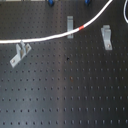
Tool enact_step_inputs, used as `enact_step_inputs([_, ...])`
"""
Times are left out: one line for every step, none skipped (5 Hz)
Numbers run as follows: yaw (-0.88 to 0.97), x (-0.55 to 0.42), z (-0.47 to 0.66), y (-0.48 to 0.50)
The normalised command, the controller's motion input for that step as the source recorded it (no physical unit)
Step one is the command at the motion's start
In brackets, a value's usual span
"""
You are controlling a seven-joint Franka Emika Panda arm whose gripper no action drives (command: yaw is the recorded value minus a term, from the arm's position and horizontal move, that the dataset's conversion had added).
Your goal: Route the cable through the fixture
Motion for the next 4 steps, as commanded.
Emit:
enact_step_inputs([0.0, -0.004, 0.0, 0.028])
enact_step_inputs([0.0, -0.007, 0.0, 0.051])
enact_step_inputs([0.01, -0.379, 0.44, 0.016])
enact_step_inputs([0.17, -0.291, 0.02, 0.05])
